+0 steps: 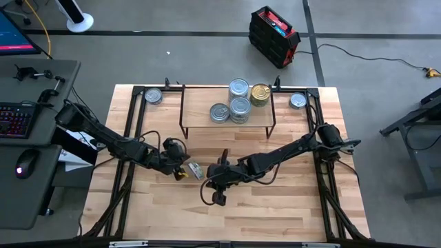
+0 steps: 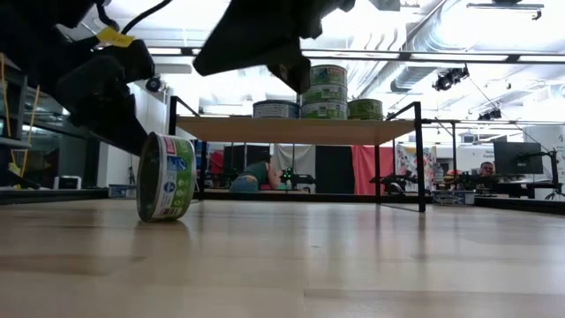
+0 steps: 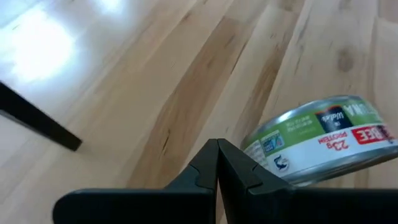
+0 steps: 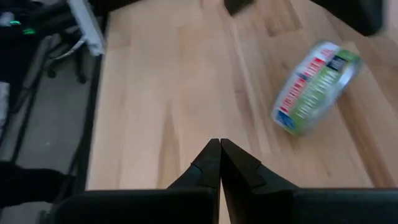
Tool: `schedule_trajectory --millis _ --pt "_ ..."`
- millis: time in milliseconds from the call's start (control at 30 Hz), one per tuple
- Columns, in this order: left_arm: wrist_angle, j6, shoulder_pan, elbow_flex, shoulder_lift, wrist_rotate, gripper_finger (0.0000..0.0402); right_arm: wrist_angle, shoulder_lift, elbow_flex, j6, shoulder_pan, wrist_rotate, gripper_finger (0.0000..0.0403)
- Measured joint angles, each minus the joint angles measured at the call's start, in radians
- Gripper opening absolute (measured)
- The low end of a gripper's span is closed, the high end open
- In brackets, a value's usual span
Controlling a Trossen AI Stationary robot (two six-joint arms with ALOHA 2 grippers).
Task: Stack canned seafood by type on shelf
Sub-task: Stack the light green tuna can on top of the other light green tuna can on the shelf
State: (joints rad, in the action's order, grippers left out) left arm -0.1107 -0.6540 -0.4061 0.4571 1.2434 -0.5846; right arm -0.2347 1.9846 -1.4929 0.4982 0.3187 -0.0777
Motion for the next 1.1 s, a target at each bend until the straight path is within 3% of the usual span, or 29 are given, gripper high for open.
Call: schedule_trajectory --millis 267,467,733,1100 --pt "0.056 0.036 0.04 0.0 0.0 -0.005 0.0 0.125 0.084 0.0 0.018 -0.005 0.009 0.0" --pt "0.065 0.074 0.071 0.0 0.0 0.025 0.0 0.274 0.151 0.0 0.109 -0.005 -0.108 0.0" --pt "0.066 0.086 0.092 0.0 0.0 0.112 0.0 0.293 0.192 0.0 0.179 -0.005 -0.223 0.0" --pt "0.071 0.043 0.085 0.001 0.0 0.161 0.0 0.278 0.198 0.0 0.184 -0.028 -0.234 0.0"
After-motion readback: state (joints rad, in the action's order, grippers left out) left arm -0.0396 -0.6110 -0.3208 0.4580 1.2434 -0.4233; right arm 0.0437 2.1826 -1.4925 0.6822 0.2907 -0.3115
